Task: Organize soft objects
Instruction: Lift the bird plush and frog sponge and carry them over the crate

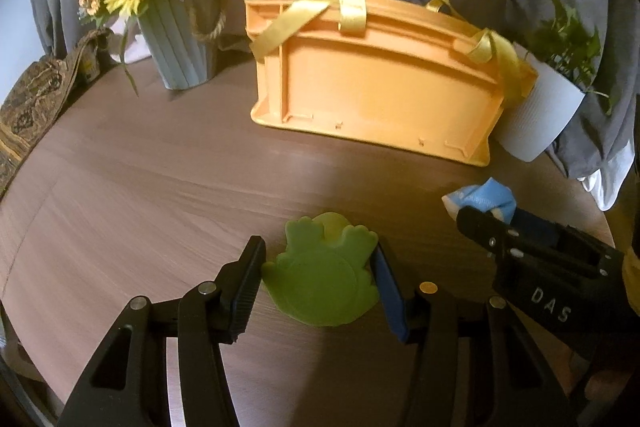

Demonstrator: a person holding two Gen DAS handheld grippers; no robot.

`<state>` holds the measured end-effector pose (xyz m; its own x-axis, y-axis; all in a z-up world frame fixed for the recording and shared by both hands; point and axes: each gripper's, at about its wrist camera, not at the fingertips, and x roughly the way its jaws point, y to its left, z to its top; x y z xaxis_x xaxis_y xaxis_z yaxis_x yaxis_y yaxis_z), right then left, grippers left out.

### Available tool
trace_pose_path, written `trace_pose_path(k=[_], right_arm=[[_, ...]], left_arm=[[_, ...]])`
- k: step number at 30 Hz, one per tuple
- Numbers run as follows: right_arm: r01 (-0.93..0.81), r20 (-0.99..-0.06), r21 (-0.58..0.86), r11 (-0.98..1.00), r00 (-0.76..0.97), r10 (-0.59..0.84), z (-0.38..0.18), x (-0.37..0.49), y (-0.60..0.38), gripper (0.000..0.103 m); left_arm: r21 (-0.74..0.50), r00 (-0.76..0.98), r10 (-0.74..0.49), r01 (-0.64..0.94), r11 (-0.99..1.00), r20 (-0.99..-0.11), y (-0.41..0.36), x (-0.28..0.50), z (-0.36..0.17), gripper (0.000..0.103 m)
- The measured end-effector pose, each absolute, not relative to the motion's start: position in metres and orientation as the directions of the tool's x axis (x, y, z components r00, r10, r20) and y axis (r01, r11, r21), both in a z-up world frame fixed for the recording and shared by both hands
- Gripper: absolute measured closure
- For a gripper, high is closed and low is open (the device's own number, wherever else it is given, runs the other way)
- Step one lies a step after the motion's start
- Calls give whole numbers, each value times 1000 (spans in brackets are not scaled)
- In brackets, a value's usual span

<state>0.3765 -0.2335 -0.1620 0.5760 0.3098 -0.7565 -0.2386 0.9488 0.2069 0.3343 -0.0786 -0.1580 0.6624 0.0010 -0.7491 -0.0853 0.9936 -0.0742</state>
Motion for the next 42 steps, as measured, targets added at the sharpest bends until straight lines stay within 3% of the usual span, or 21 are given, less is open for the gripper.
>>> trace_pose_path(k=[20,42], right_arm=[[-159,-687,201,967,681,255,-98,337,-221,51],[-73,-525,171,983,837,154,-10,349,-210,51]], left_arm=[[-58,772,-72,46,997,-632,-58,320,-83,50],[-24,880,-176,185,982,-442,-48,351,1,50]])
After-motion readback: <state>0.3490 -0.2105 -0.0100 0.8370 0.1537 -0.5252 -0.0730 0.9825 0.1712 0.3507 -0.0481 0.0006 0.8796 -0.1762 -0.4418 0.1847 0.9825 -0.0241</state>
